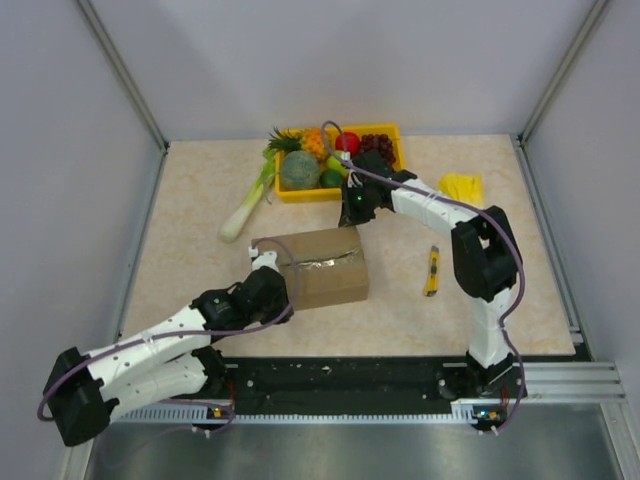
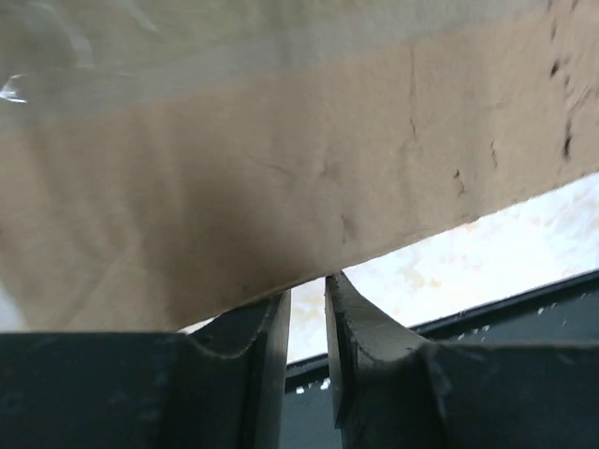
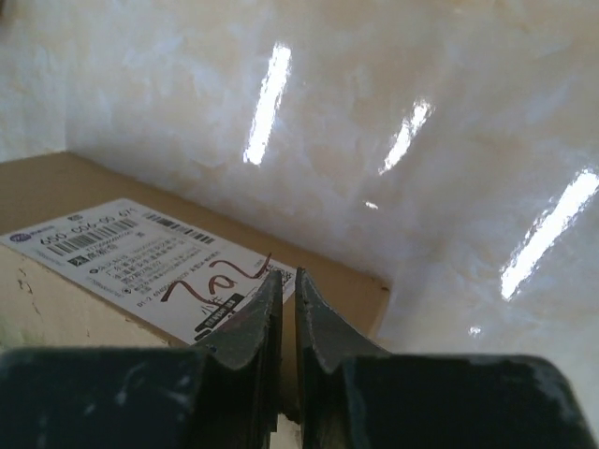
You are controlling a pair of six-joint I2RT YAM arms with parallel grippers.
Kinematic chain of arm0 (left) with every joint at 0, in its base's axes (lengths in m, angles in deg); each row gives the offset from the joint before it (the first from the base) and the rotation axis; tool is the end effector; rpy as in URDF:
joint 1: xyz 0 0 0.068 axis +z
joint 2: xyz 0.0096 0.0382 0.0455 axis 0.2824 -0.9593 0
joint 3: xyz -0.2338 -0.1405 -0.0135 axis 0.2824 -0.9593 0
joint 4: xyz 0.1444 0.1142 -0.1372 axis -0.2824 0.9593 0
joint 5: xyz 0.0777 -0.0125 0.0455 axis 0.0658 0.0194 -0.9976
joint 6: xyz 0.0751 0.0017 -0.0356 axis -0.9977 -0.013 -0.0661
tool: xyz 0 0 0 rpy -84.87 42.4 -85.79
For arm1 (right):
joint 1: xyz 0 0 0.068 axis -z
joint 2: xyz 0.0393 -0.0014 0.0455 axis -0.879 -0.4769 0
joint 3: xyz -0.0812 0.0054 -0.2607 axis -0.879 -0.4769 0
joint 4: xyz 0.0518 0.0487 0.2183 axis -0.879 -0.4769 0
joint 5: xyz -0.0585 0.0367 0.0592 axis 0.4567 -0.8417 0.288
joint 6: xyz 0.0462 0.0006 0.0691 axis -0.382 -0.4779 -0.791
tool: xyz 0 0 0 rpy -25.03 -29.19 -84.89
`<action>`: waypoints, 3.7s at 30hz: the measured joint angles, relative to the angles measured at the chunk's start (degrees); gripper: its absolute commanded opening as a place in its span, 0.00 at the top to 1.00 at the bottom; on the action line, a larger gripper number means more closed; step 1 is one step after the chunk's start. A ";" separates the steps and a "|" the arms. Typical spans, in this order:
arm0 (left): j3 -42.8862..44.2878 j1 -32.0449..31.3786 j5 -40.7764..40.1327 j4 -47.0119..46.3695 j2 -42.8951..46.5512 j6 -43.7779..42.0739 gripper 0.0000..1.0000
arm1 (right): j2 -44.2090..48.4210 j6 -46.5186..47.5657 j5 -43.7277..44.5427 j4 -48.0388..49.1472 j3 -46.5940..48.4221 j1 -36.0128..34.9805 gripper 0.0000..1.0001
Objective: Unpack the express box
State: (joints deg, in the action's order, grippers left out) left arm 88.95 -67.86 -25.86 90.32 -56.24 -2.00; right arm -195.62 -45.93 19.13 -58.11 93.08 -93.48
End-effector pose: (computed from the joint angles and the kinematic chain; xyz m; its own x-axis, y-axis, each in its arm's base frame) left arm 0.1136 -0.1219 0.1852 -0.8564 -0.0715 -0.5113 0.1198 0.9358 -0.3315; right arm 0.3582 0.2458 0.2067 -0.8710 -0.1331 -0.4730 -0.3512 0.8418 0.4099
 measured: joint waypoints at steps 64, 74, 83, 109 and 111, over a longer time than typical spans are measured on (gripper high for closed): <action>11.96 29.07 26.10 -1.60 -15.06 -19.41 0.43 | 21.11 -4.98 29.55 -6.82 -20.46 -28.02 0.22; 12.17 28.87 26.91 -1.68 -15.26 -18.82 0.53 | 20.13 -4.90 38.36 -12.85 -12.70 -32.11 0.21; 12.24 29.14 27.78 -1.62 -15.58 -17.53 0.53 | 12.35 -5.44 47.12 -16.02 -5.95 -35.95 0.21; 10.51 33.33 34.40 -3.23 -15.91 -16.17 0.51 | 6.25 -12.15 65.13 -22.12 -2.34 -39.43 0.27; 10.51 33.44 34.64 -3.26 -15.98 -16.17 0.51 | 7.32 -12.57 65.53 -22.73 -2.34 -39.50 0.28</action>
State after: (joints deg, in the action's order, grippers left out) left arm 99.47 -34.42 8.78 87.06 -72.22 -18.18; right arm -188.30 -58.50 84.65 -80.84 90.74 -132.98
